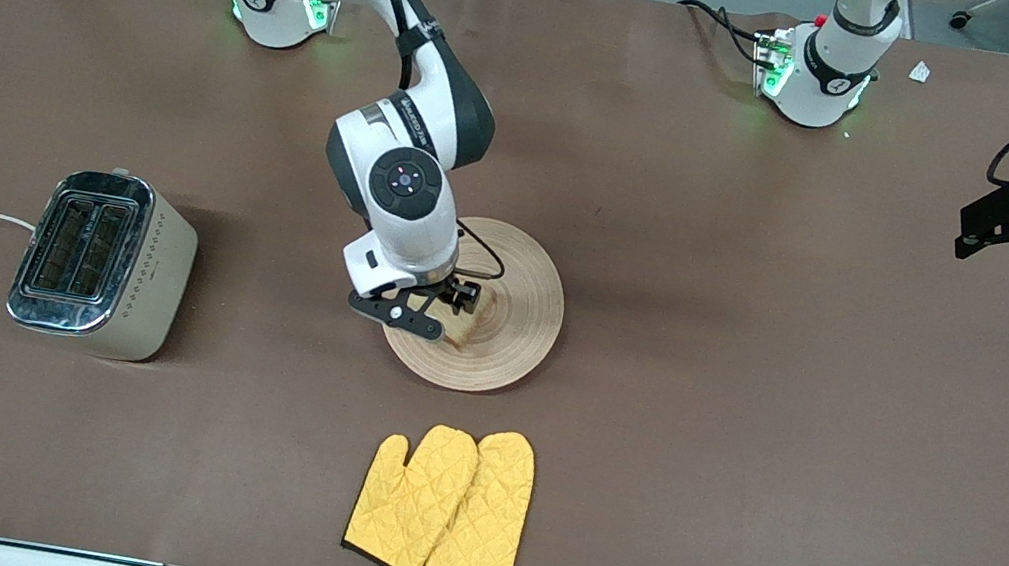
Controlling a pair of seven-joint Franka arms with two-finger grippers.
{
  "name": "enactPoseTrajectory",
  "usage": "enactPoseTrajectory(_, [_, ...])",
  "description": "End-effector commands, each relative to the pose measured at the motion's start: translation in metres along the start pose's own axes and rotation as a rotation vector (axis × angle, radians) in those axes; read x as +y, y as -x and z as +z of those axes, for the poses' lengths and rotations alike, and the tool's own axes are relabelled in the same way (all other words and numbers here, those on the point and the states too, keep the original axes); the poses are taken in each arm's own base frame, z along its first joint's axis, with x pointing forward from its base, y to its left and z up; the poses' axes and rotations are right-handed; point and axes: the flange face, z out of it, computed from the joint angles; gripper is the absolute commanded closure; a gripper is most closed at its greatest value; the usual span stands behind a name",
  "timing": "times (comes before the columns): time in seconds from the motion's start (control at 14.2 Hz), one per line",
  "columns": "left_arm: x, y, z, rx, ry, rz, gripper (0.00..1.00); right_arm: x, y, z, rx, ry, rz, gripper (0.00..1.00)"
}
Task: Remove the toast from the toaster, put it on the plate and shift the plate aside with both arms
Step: 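Lift the bread out with the right gripper and carry it over the plate, then release the bread onto the plate and withdraw the right gripper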
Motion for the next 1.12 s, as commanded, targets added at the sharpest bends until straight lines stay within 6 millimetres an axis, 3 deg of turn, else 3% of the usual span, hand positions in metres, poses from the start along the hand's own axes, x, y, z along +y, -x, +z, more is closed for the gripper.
enactPoseTrajectory(0.0, [-0.003,-0.005,-0.004,0.010,-0.006,0.008,0.00,0.039,-0.034,-0.052,0.011,-0.021,0.049,0.00])
enactPoseTrajectory(0.14, [-0.002,-0.004,-0.003,0.009,-0.006,0.008,0.00,0.073,-0.056,-0.084,0.015,-0.024,-0.004,0.00])
enactPoseTrajectory(0.35, [-0.002,-0.005,-0.003,0.007,-0.007,0.009,0.00,0.148,-0.093,-0.131,-0.003,-0.010,-0.068,0.00])
enactPoseTrajectory(0.56, [-0.001,-0.015,0.016,-0.025,-0.001,0.018,0.00,0.221,-0.117,-0.178,0.019,-0.020,-0.015,0.00])
enactPoseTrajectory(0.77, [0.007,-0.043,0.063,-0.072,0.067,0.036,0.00,0.304,-0.120,-0.211,0.033,-0.024,-0.068,0.00])
enactPoseTrajectory(1.05, [0.039,-0.082,0.144,-0.138,0.300,0.029,0.00,0.374,-0.102,-0.247,0.045,-0.025,-0.078,0.00])
